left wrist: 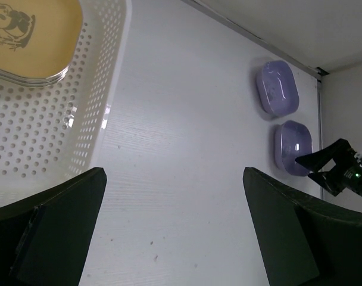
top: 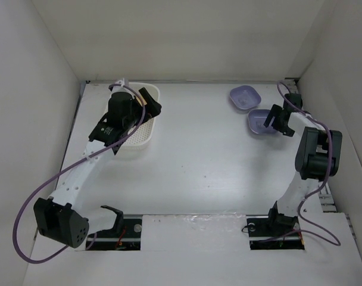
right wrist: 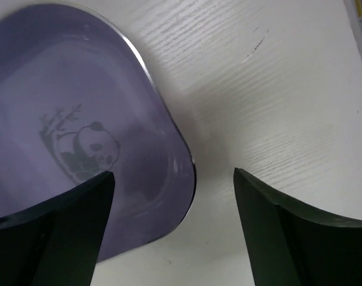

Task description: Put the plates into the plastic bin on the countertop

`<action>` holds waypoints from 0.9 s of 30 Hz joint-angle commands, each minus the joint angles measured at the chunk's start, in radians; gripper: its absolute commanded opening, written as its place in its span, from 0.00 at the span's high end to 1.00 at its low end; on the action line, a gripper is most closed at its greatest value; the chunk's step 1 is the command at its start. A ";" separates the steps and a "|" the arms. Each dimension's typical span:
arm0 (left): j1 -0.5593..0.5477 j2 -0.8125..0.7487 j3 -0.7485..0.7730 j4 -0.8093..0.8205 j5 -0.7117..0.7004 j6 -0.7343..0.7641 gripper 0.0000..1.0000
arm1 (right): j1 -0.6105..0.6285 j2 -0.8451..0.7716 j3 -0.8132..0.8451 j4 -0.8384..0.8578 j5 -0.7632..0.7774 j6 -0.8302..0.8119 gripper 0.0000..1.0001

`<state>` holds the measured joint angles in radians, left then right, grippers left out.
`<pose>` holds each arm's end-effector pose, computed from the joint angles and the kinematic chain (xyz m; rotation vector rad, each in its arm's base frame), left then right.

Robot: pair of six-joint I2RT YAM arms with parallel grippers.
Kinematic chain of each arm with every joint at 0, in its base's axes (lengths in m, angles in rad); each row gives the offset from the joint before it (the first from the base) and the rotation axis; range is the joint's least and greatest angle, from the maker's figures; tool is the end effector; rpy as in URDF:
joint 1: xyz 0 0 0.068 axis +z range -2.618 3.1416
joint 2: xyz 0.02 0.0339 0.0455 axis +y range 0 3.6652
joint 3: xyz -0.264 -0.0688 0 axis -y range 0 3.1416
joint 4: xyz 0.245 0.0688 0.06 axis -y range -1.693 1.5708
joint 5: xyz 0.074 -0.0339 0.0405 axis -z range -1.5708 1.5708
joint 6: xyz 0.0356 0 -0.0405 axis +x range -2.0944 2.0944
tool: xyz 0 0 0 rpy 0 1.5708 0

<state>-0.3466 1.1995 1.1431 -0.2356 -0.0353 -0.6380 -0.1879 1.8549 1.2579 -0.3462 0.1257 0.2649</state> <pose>0.2611 -0.0930 0.3741 -0.3026 1.8894 -0.6427 0.3868 -0.0781 0.1903 0.6127 2.4317 -0.1264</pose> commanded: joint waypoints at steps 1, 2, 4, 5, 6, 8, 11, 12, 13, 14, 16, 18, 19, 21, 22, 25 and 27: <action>-0.011 -0.017 0.004 0.025 0.009 0.030 0.00 | -0.028 0.050 0.050 0.027 -0.035 -0.007 0.15; -0.011 -0.017 0.004 0.015 0.009 0.031 0.00 | -0.028 0.061 0.051 0.027 -0.035 -0.007 0.18; -0.011 -0.008 0.004 0.015 0.009 0.031 0.00 | -0.028 0.061 0.061 0.015 -0.035 -0.007 0.29; -0.011 -0.008 0.004 0.006 0.009 0.031 0.00 | -0.028 0.073 0.075 0.000 -0.035 -0.007 0.33; -0.011 -0.008 0.013 0.005 0.009 0.031 0.00 | -0.028 0.073 0.084 -0.028 -0.035 -0.007 0.39; -0.011 0.002 0.014 0.005 0.009 0.031 0.00 | -0.028 0.073 0.095 -0.053 -0.035 -0.007 0.76; -0.011 0.026 0.023 0.005 0.009 0.031 0.00 | -0.028 0.047 0.066 -0.063 -0.003 0.003 1.00; -0.011 0.037 0.023 0.005 0.020 0.031 0.00 | -0.028 0.011 0.057 -0.083 0.012 0.016 1.00; -0.011 0.047 0.023 0.024 0.032 0.031 0.00 | -0.028 -0.015 0.045 -0.083 0.012 0.016 1.00; -0.020 0.063 0.023 0.033 0.061 0.031 0.00 | -0.028 -0.048 0.010 -0.083 0.012 0.028 1.00; -0.063 0.126 0.046 0.053 0.074 0.040 0.00 | -0.012 -0.167 -0.035 -0.059 0.023 0.039 1.00; -0.121 0.214 0.114 0.053 0.025 0.040 0.00 | 0.049 -0.241 -0.075 -0.050 0.038 0.050 1.00; -0.194 0.250 0.145 0.053 0.002 0.040 0.00 | 0.076 -0.297 -0.075 -0.050 0.038 0.050 1.00; -0.244 0.320 0.210 0.053 -0.002 0.029 0.00 | 0.178 -0.330 -0.075 -0.050 0.072 0.050 1.00; -0.270 0.390 0.269 0.053 0.014 0.020 0.00 | 0.211 -0.339 -0.054 -0.072 0.084 0.050 1.00; -0.314 0.497 0.360 0.053 0.023 0.027 0.00 | 0.324 -0.370 -0.031 -0.088 0.104 0.060 1.00; -0.351 0.543 0.408 0.041 0.012 0.050 0.00 | 0.364 -0.379 -0.017 -0.088 0.083 0.028 1.00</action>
<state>-0.6743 1.7233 1.4647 -0.2092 -0.0158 -0.6155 0.1337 1.4967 1.2015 -0.4339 0.1955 0.3061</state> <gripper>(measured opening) 0.993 0.035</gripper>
